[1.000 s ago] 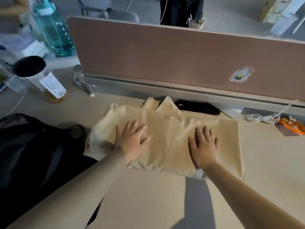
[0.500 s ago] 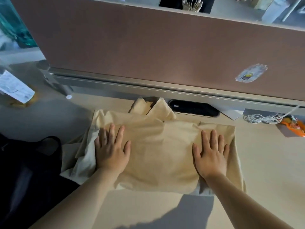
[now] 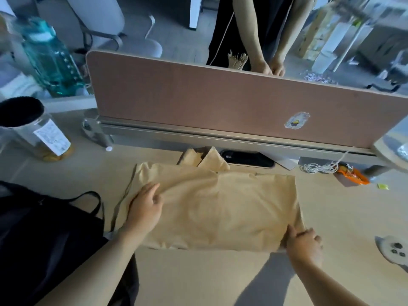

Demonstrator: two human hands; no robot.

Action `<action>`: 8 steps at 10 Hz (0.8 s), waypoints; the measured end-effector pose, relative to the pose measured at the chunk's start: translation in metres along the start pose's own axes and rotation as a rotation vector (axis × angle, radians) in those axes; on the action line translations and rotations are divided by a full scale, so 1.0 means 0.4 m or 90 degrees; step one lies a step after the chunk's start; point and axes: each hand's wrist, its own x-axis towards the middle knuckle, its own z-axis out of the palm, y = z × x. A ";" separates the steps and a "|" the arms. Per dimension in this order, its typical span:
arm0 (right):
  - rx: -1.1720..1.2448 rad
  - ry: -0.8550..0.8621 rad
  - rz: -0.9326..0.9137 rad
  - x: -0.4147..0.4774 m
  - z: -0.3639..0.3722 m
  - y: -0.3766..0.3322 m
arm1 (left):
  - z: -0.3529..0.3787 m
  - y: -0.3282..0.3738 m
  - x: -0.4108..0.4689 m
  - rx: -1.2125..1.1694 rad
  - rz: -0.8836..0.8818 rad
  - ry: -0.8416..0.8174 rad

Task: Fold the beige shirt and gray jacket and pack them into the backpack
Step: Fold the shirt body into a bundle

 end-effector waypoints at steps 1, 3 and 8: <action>0.221 -0.090 0.095 -0.031 -0.029 0.043 | -0.071 -0.041 -0.055 -0.133 -0.097 0.129; 0.551 -0.298 0.084 -0.060 -0.112 0.010 | -0.105 -0.040 -0.075 -0.046 -0.089 -0.004; 0.137 -0.434 -0.853 -0.633 -0.103 -0.378 | -0.158 -0.025 -0.169 -0.756 -0.305 -0.286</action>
